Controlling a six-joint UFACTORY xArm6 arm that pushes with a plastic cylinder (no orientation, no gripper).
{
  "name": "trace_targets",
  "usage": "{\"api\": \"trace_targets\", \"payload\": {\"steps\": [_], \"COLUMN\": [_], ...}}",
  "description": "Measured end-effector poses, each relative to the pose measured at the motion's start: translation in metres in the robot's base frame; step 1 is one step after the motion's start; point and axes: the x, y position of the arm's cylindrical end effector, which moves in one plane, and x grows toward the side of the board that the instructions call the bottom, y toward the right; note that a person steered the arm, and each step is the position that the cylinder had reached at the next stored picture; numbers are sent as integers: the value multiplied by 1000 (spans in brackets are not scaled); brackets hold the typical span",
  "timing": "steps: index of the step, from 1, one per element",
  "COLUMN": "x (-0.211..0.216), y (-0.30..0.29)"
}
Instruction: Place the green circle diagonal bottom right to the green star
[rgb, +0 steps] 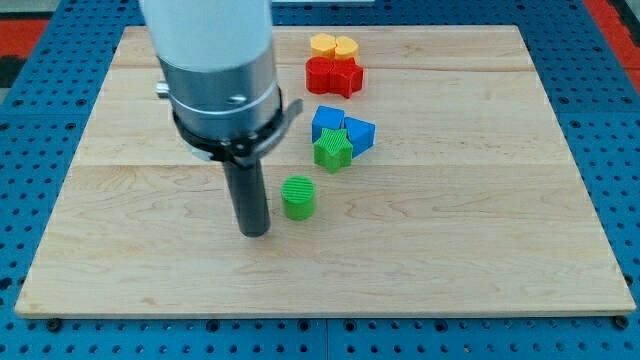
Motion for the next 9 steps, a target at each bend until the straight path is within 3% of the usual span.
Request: {"api": "trace_targets", "payload": {"steps": [1, 2, 4, 6, 8, 9], "x": [-7, -15, -33, -19, -46, -54], "y": [-30, 5, 130, 145, 190, 172]}}
